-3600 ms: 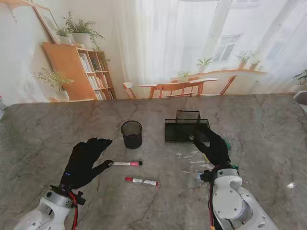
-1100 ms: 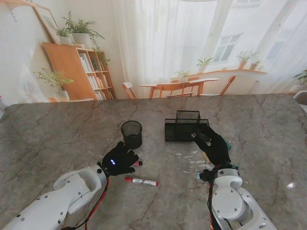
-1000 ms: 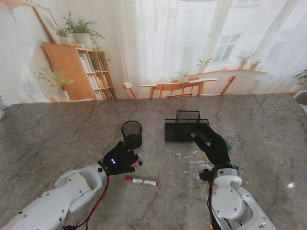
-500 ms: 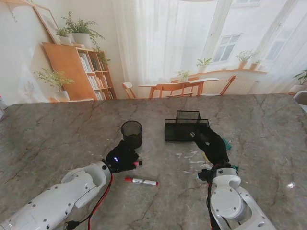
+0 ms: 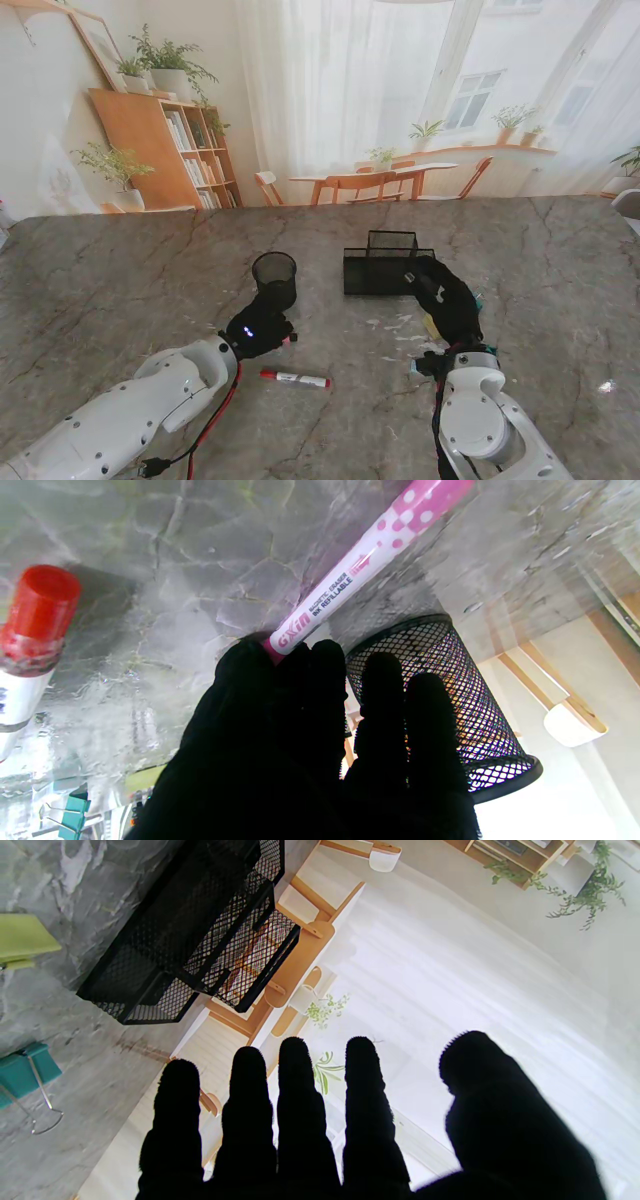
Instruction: Organize desk stationery
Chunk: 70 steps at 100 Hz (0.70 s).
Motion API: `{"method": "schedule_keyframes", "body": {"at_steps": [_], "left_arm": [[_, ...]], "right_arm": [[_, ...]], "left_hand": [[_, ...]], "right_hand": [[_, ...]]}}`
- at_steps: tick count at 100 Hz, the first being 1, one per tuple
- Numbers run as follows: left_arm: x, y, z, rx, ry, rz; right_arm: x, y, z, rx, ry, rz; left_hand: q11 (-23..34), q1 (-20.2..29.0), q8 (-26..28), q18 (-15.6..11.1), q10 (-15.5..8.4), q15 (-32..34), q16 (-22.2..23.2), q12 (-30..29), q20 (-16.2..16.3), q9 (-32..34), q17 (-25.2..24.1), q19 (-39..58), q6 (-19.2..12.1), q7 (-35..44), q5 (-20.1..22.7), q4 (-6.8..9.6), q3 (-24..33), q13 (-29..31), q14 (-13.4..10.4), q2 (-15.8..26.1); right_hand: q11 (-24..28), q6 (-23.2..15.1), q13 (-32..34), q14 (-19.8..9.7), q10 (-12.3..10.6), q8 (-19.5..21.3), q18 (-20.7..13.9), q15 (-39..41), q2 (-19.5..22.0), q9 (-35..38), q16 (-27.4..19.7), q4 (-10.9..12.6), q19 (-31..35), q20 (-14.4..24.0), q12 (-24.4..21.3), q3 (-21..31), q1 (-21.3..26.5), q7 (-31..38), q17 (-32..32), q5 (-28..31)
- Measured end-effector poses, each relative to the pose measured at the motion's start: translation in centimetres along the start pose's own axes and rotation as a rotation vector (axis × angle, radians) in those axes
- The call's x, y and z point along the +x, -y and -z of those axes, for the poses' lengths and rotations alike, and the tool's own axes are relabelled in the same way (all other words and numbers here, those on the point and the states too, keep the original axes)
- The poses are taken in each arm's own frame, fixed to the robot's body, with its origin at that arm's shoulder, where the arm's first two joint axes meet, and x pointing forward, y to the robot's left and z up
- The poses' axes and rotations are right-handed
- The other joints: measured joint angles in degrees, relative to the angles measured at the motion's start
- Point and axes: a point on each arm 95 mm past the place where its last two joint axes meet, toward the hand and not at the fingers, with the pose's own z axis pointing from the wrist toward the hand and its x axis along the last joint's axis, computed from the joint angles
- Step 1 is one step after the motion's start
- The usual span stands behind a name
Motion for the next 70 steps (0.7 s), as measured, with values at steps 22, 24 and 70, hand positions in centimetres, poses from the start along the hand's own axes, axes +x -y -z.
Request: {"method": "schedule_keyframes", "body": {"at_steps": [22,24,70], "left_arm": [[0.12,-0.04,0.01,0.009,-0.017,0.014],[0.12,-0.06,0.01,0.012,-0.021,0.017],[0.37,-0.80,0.58,0.053,-0.029,0.092]], "right_arm": [[-0.05,-0.22,0.17,-0.013,0.003,0.000],[-0.05,-0.23,0.19,-0.014,0.003,-0.001],[-0.01,-0.22,0.21,-0.017,-0.004,-0.015]], "left_hand": [[0.69,1.23,-1.47,-0.58,0.16,0.52,0.26,2.79,0.06,1.13,-0.01,0.03,0.41,3.11,0.42,0.01,0.07,0.28,-0.53,-0.50],[0.83,1.23,-1.24,-0.58,0.21,0.52,0.59,3.12,0.20,1.13,-0.06,0.03,0.50,3.16,0.42,0.01,0.09,0.25,-0.53,-0.50],[3.11,-3.03,10.80,-0.61,-0.32,0.53,2.09,6.04,4.27,-1.29,-3.88,-0.57,0.76,6.61,-3.76,0.08,6.61,-2.26,-0.43,-1.05]], "right_hand": [[0.01,0.51,0.38,0.05,0.38,0.00,0.53,0.00,0.02,0.27,0.01,0.00,0.11,0.00,0.01,-0.02,0.01,0.52,0.00,0.02],[0.01,0.51,0.38,0.06,0.43,0.00,0.54,0.00,0.03,0.28,0.01,0.00,0.13,0.00,0.01,-0.02,0.01,0.52,0.00,0.02],[0.01,0.54,0.40,0.56,0.54,0.00,0.66,0.01,0.79,0.73,0.07,0.00,0.60,0.00,0.01,-0.73,0.04,0.65,0.06,0.67]]}}
